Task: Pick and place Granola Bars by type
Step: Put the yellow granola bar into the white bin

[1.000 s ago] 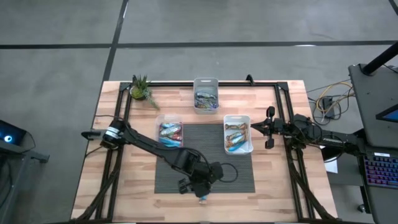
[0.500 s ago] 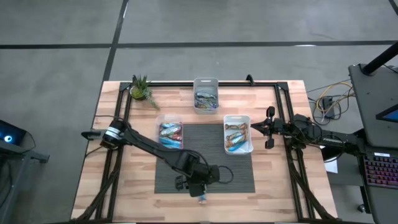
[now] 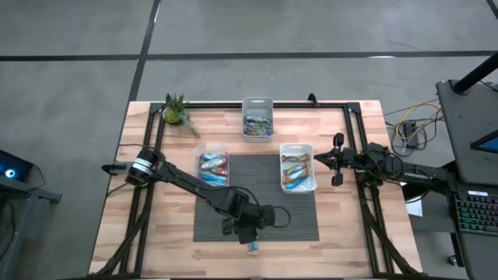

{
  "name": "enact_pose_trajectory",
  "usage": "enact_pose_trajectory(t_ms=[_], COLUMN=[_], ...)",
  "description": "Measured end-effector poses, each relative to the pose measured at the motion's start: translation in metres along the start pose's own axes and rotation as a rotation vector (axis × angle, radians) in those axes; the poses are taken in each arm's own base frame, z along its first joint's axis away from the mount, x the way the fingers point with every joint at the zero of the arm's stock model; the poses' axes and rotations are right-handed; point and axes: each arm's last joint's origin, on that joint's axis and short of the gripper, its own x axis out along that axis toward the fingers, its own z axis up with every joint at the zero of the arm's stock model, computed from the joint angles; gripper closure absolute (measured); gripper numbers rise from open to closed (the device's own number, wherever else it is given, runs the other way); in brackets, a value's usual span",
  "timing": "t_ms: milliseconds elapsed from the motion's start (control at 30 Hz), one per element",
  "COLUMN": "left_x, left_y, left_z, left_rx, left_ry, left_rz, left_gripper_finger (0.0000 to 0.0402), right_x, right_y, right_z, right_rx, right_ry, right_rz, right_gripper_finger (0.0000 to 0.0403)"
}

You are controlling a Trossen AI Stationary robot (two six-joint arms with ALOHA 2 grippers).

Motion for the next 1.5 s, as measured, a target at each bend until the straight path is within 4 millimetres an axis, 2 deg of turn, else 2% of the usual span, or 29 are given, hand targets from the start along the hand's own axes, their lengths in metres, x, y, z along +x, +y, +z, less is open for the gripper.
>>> enact_pose_trajectory(t_ms=[233, 767, 1233, 1500], left_x=[0.022, 0.044, 0.046, 0.046], left_y=[-0.003, -0.004, -0.006, -0.007], left_z=[-0.006, -0.009, -0.007, -0.008], left_rx=[-0.011, -0.04, -0.037, -0.036], left_ry=[0.028, 0.081, 0.089, 0.091], left_rz=[-0.042, -0.131, -0.149, -0.152], left_gripper_finger=[0.0226, 0.0226, 0.0226, 0.0246], right_x=[0.0, 0.0, 0.0, 0.0], right_y=[0.0, 0.0, 0.0, 0.0], right_z=[0.0, 0.0, 0.0, 0.0], right_rx=[0.001, 0.002, 0.0, 0.001], right_ry=[0.0, 0.001, 0.0, 0.0], right_rz=[0.0, 0.0, 0.0, 0.0], right_gripper_finger=[0.0394, 0.0394, 0.0394, 0.0394])
